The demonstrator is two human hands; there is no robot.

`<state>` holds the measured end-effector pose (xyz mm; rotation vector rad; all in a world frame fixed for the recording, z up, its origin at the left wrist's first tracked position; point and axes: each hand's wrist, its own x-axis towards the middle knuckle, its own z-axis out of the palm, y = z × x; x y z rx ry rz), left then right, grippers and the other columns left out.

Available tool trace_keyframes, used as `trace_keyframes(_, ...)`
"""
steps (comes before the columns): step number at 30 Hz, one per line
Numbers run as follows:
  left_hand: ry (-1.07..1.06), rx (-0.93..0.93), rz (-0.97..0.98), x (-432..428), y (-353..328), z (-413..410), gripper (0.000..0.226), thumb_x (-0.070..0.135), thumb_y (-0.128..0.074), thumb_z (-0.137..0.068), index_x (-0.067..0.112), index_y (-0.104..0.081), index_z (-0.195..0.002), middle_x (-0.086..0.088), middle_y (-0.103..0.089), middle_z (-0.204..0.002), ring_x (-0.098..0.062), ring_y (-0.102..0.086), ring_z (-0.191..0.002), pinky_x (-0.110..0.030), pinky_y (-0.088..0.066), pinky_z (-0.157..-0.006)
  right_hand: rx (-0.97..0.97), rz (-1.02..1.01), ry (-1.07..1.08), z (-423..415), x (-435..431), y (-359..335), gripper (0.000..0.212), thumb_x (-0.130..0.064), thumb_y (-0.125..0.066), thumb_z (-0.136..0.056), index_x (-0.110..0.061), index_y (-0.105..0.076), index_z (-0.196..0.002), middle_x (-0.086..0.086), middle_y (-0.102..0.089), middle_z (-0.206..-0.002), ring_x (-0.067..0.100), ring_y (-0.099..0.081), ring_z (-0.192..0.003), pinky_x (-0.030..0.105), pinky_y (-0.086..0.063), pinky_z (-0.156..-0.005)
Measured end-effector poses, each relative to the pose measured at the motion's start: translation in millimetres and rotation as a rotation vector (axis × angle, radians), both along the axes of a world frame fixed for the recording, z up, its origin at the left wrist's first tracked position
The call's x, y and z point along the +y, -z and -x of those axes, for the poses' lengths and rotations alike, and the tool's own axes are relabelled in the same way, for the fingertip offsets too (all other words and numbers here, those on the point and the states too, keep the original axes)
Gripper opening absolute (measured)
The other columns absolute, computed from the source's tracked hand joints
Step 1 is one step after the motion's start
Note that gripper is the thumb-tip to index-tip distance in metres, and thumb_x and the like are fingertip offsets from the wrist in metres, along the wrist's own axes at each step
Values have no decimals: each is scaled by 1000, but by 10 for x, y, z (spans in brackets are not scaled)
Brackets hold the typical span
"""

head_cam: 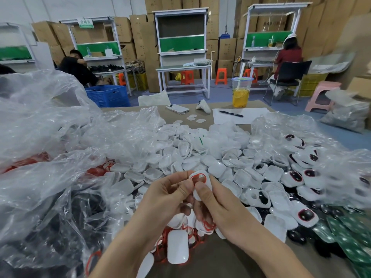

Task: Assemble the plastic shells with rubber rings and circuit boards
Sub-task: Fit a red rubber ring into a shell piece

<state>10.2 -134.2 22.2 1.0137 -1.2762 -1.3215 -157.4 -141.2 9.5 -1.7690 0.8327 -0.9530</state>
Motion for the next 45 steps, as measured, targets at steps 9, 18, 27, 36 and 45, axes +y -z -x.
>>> trace_keyframes(9, -63, -53, 35, -4, 37, 12, 22, 13, -60, -99, 20, -81, -100, -10, -63, -74, -20, -58, -66, -25, -51, -59, 74, 68, 18, 14, -32, 69, 42, -66, -32, -98, -28, -51, -105, -5, -64, -69, 8, -54, -55, 28, -48, -58)
trace_keyframes(18, -12, -82, 13, 7, 21, 9, 22, 22, -58, -100, 11, -77, -101, -9, -63, -75, -31, -60, -70, -29, -51, -65, 118, 83, 48, 18, -54, 93, 40, -73, -30, -93, -38, -48, -98, -7, -67, -69, 4, -54, -53, 19, -45, -54)
trace_keyframes(27, 74, -119, 44, 52, -67, 45, 24, 22, -53, -103, 1, -65, -98, -13, -64, -71, -27, -63, -68, -36, -48, -66, -137, -170, -44, 76, -33, 15, 40, -54, -46, -100, -17, -59, -98, 7, -67, -74, 16, -54, -60, 22, -45, -58)
trace_keyframes(36, 169, -9, 1, 19, -68, 94, 32, 39, -62, -92, 8, -68, -90, -17, -66, -66, -31, -67, -65, -27, -49, -61, -227, -287, -83, 103, -23, -74, 45, -50, -49, -96, -8, -59, -108, 9, -62, -71, 17, -59, -63, 23, -47, -61)
trace_keyframes(45, -9, -147, 38, 34, -35, 139, 28, 29, -57, -98, 2, -62, -100, -12, -69, -64, -21, -65, -62, -28, -51, -63, -116, -152, -13, 69, -24, -29, 49, -60, -45, -95, -12, -56, -103, 3, -63, -72, 17, -54, -61, 29, -46, -64)
